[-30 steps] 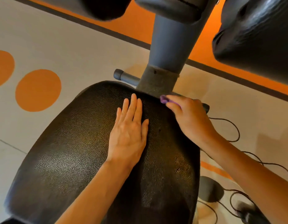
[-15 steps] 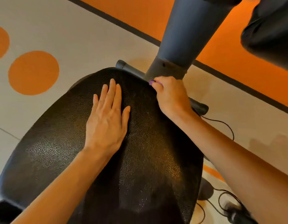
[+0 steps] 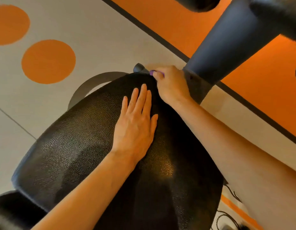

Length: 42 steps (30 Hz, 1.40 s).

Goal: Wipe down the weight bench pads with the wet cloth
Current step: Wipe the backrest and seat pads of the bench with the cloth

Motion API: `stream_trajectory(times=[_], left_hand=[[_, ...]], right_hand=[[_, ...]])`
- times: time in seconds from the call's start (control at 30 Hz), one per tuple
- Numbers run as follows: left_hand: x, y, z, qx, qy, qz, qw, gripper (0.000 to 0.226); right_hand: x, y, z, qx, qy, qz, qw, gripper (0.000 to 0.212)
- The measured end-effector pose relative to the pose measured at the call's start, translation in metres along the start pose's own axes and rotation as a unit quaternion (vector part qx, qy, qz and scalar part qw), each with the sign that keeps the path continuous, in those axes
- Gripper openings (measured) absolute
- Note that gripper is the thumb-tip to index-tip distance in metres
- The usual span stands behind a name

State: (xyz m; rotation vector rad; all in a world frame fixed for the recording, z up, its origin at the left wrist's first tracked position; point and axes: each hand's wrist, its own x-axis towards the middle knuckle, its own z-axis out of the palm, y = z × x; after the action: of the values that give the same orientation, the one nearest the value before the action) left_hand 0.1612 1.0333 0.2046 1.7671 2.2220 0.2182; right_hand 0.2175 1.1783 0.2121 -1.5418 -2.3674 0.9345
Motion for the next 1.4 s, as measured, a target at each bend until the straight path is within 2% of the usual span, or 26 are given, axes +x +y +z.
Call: stream_trajectory(times=[0.07,0.17,0.27,0.37,0.43,0.6,0.67,0.8,0.9,1.1,1.27,1.4], left_hand=[[-0.001,-0.001,0.001,-0.002,0.003,0.003,1.000,0.063],[0.000,-0.001,0.002,-0.002,0.013,0.003,1.000,0.063],[0.000,0.001,0.004,-0.003,0.017,0.000,1.000,0.063],[0.001,0.000,0.008,0.015,0.021,0.001,1.000,0.064],[0.001,-0.001,0.010,0.019,0.033,-0.004,0.999,0.064],[0.001,0.001,0.010,0.029,0.031,-0.010,0.999,0.064],[0.002,0.001,0.010,0.035,0.036,-0.015,0.999,0.064],[0.001,0.001,0.012,0.025,0.041,-0.017,0.999,0.063],[-0.002,-0.001,0.007,0.015,0.050,-0.019,0.998,0.061],[-0.048,-0.046,-0.027,-0.033,0.100,-0.123,0.987,0.061],[-0.119,-0.085,-0.042,-0.062,0.073,-0.257,0.962,0.065],[-0.137,-0.089,-0.032,-0.060,0.076,-0.284,0.954,0.065]], right_hand=[[-0.017,0.015,-0.012,0.012,-0.006,0.003,1.000,0.028],[-0.065,0.043,-0.044,0.001,-0.026,0.075,0.997,0.028],[-0.033,0.034,-0.023,-0.014,0.009,0.087,0.996,0.030],[0.008,-0.006,0.005,0.020,-0.011,0.015,1.000,0.031],[0.006,-0.005,0.003,0.045,-0.037,-0.028,0.998,0.029],[-0.037,0.027,-0.034,0.012,-0.049,0.107,0.993,0.029],[-0.011,0.006,-0.018,0.027,-0.044,0.050,0.997,0.027],[0.016,-0.026,0.003,0.041,-0.087,-0.088,0.991,0.027],[0.015,-0.016,-0.007,0.040,-0.097,-0.093,0.990,0.029],[0.019,-0.016,-0.004,0.068,-0.112,-0.061,0.990,0.027],[0.022,-0.022,-0.011,0.069,-0.161,-0.034,0.984,0.027],[0.021,-0.030,-0.007,0.035,-0.147,-0.045,0.987,0.028]])
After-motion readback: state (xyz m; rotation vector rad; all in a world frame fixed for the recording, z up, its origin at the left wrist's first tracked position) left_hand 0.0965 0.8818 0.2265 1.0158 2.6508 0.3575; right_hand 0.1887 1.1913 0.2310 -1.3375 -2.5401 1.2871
